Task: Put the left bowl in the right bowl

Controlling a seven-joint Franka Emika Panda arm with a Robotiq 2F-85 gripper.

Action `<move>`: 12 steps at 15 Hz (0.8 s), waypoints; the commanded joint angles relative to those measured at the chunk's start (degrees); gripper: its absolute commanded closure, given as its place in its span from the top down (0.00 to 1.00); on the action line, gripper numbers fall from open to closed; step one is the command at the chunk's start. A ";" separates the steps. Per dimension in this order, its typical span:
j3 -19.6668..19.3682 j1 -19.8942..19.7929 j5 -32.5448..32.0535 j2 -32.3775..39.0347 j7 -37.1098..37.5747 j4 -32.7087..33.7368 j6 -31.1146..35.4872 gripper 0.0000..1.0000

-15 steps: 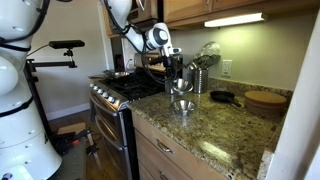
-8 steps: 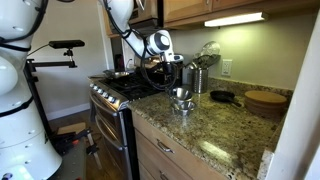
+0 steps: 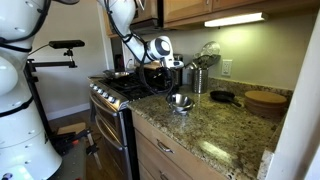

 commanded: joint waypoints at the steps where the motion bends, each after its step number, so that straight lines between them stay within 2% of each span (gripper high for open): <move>1: -0.33 -0.03 -1.39 -0.09 2.82 -0.15 0.27 0.09; 12: -0.15 0.02 -1.18 1.30 3.71 3.13 0.30 0.09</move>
